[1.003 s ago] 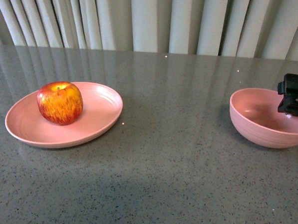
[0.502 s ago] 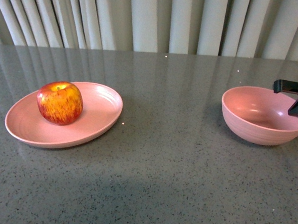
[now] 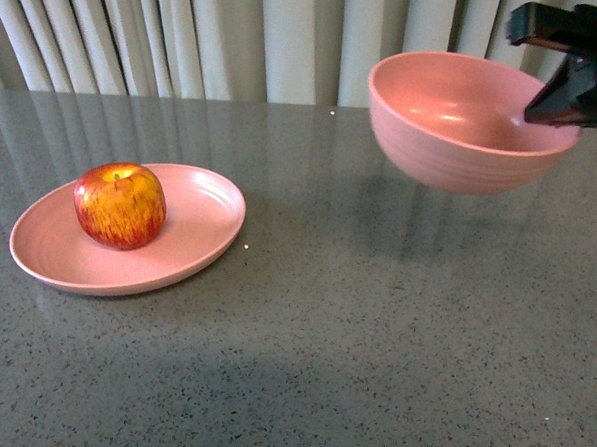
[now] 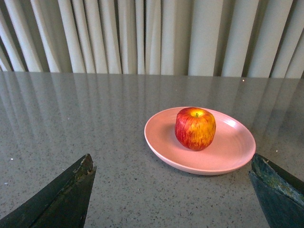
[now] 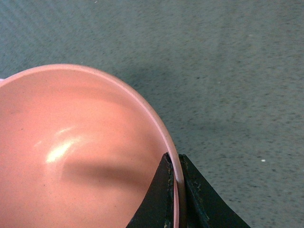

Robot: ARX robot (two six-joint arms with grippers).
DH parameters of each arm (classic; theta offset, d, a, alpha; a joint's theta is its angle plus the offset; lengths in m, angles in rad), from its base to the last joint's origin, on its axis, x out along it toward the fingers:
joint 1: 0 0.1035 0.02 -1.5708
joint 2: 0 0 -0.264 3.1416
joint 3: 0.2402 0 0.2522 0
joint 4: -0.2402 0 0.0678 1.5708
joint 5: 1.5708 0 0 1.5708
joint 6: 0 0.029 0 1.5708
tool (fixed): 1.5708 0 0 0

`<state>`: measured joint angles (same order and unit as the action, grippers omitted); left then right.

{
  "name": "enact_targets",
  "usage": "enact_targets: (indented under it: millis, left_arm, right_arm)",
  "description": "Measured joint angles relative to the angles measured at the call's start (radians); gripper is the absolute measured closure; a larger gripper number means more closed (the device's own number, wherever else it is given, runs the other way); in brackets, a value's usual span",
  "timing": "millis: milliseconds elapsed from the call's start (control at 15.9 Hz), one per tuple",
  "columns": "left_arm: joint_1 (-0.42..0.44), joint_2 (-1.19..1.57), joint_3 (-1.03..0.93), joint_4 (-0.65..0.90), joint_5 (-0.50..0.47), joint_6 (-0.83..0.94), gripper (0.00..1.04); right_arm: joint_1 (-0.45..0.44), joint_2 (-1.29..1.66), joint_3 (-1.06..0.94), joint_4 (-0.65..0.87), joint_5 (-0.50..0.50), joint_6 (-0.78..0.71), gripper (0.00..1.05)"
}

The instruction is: Move apple from plate to bowl

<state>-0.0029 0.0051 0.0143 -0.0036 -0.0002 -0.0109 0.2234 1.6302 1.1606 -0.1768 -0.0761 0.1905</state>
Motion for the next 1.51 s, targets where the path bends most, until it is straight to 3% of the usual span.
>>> enact_targets:
  millis: [376, 1254, 1505]
  left_arm:
    - [0.000, 0.000, 0.000, 0.000, 0.000, 0.000, 0.07]
    - [0.000, 0.000, 0.000, 0.000, 0.000, 0.000, 0.07]
    - [0.000, 0.000, 0.000, 0.000, 0.000, 0.000, 0.07]
  right_arm:
    - [0.171, 0.176, 0.079, -0.006, 0.070, 0.012, 1.02]
    - [0.209, 0.317, 0.138, -0.003, 0.097, 0.053, 1.01]
    - [0.206, 0.315, 0.134, -0.001, 0.087, 0.054, 0.59]
